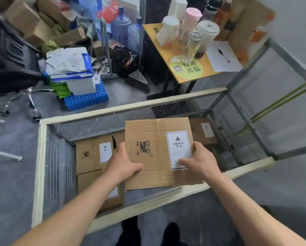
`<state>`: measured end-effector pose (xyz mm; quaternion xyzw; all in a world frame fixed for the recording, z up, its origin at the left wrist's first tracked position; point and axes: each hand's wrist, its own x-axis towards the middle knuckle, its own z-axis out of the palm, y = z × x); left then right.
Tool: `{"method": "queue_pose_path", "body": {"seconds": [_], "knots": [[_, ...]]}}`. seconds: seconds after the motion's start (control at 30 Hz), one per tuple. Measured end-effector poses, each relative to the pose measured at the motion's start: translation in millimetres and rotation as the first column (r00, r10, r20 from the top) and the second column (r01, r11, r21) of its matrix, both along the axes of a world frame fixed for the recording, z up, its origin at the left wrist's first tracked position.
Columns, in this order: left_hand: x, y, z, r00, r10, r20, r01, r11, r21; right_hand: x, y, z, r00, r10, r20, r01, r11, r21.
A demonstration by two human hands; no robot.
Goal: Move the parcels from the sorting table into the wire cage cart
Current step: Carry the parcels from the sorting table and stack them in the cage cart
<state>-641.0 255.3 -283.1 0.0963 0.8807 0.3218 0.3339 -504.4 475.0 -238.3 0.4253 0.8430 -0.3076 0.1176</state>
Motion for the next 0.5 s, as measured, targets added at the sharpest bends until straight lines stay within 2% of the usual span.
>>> {"method": "queue_pose_path", "body": {"seconds": [0.27,0.5], "knots": [[-2,-4,-87,0.985,0.163,0.049,-0.158,0.982,-0.104,-46,13,-92,0.984,0.159,0.076,-0.151,0.984,-0.098],[9,-1,-176,0.968,0.226,0.111,-0.198,0.955,-0.222,-57,25,-190,0.957,0.251,0.144,-0.222,0.957,-0.188]]}}
